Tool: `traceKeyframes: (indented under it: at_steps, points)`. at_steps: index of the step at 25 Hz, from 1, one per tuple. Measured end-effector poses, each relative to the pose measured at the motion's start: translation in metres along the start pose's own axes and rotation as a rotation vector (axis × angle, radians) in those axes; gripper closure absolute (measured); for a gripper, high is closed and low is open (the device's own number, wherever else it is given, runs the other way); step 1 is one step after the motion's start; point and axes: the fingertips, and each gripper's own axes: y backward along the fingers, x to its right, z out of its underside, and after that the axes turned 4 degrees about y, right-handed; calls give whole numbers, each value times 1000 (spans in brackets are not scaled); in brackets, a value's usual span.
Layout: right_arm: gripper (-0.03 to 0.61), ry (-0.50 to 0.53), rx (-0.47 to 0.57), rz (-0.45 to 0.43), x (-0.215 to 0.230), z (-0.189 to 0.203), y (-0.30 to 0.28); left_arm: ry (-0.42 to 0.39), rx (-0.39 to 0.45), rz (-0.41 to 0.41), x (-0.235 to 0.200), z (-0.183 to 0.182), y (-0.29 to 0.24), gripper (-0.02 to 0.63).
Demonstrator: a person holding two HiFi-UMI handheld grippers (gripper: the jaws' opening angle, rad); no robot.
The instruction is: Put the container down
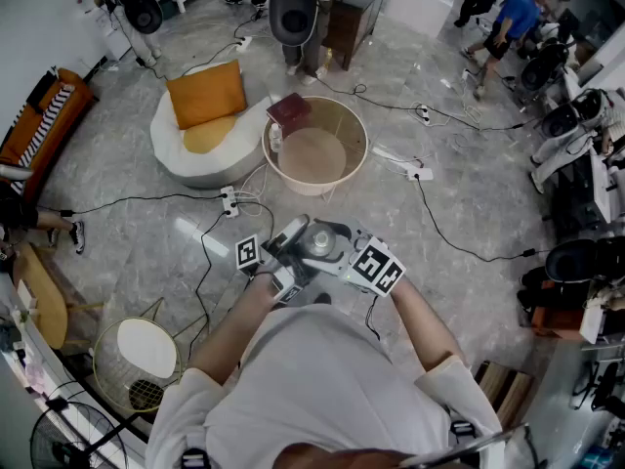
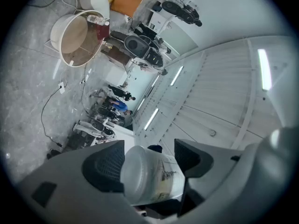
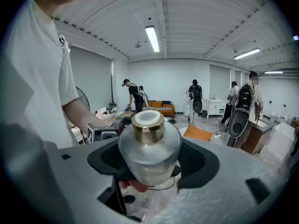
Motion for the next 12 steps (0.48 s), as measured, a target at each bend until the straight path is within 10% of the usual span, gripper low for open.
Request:
traceKeyframes:
  at_steps: [12]
  points:
    - [238, 2, 2, -6, -4, 3, 11, -5, 4, 2, -5, 10, -4, 304]
